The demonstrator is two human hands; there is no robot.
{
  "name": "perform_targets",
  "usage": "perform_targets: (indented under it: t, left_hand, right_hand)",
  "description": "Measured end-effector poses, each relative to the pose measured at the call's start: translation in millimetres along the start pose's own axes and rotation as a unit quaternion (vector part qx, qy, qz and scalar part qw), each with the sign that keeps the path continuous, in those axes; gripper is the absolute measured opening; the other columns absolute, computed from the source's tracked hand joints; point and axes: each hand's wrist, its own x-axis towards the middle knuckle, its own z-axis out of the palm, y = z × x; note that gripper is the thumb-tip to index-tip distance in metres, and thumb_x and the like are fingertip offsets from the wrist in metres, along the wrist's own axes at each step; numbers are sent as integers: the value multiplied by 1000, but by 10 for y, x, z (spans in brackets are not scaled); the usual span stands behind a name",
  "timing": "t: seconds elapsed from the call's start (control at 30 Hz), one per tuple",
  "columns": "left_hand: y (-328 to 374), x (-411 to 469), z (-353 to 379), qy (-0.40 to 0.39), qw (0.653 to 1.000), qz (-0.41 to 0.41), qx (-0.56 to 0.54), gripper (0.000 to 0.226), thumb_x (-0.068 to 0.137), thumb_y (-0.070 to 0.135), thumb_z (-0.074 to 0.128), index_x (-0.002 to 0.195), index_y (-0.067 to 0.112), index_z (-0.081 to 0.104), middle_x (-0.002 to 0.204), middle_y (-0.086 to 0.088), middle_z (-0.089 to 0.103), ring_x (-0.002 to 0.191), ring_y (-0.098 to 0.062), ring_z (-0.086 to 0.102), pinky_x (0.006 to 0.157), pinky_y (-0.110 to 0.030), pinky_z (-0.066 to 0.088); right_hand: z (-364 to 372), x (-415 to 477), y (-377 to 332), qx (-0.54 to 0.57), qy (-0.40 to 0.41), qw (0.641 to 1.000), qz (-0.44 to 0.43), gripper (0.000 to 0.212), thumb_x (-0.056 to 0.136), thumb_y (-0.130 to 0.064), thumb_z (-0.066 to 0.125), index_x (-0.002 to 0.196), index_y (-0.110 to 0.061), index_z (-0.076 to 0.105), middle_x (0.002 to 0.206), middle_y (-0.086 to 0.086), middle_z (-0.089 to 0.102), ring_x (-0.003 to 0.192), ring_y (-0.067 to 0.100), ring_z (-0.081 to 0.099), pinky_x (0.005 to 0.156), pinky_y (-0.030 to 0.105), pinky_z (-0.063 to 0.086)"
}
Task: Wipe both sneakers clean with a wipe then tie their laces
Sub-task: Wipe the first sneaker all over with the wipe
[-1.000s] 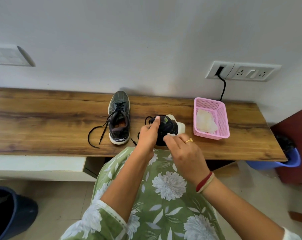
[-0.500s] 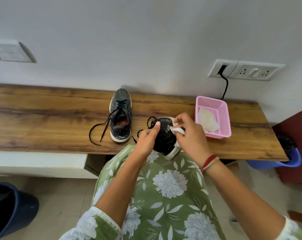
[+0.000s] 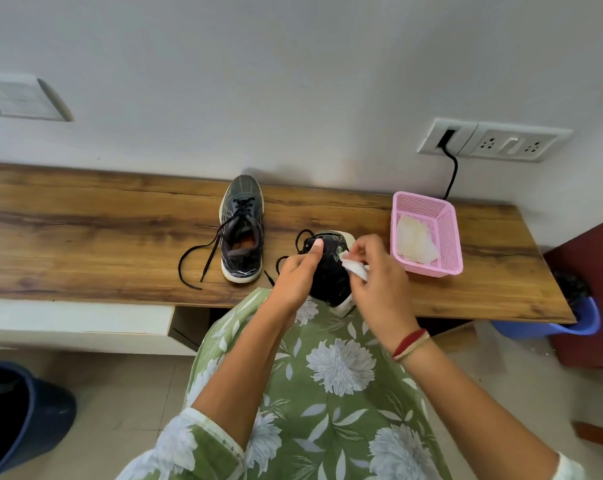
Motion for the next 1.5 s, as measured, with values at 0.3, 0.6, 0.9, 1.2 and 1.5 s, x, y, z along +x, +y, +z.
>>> perform_targets:
  t: [0.3,0.6,0.9,1.2,1.5]
  left_hand:
    - [-28,24,-32,-5,1000,0,-11,62,96,53,41,86,-2,65,76,-3,61,76,-12,57,71,-24,42]
    - [-108,29,-199,36,999,-17,-19,44,95,53,43,78,15,58,81,4,58,77,-8,55,67,-18,42]
    - [-77,165,-719,-34,999,-7,12,60,95,56,40,80,6,69,73,6,70,74,-1,64,71,-13,46]
    - [121,166,-866,-49,997,17,54,52,98,49,38,59,14,44,56,1,38,42,-5,41,49,-21,35]
    - [48,189,-755,-29,998,-3,55,62,99,46,36,88,-5,68,79,-3,66,73,-6,62,59,-5,43]
  right_hand:
    - [-3,-155,-73,50,-3,998,-38,24,81,-3,64,94,-18,51,81,-3,59,67,13,56,57,25,48]
    - [228,-180,-134,-9,-41,996,-74,29,84,-4,58,92,-27,42,82,-1,59,72,15,55,60,36,49]
    - [240,307,-342,145,34,984,98,29,79,-4,69,90,-23,50,87,-9,62,80,10,64,63,14,49]
    - [617,81,-800,28,-46,998,-29,20,84,-7,64,92,-19,49,81,-4,59,71,12,58,60,26,49]
    - [436,277,-423,54,-4,997,53,28,79,0,65,98,-17,53,88,-2,64,80,14,62,64,5,40]
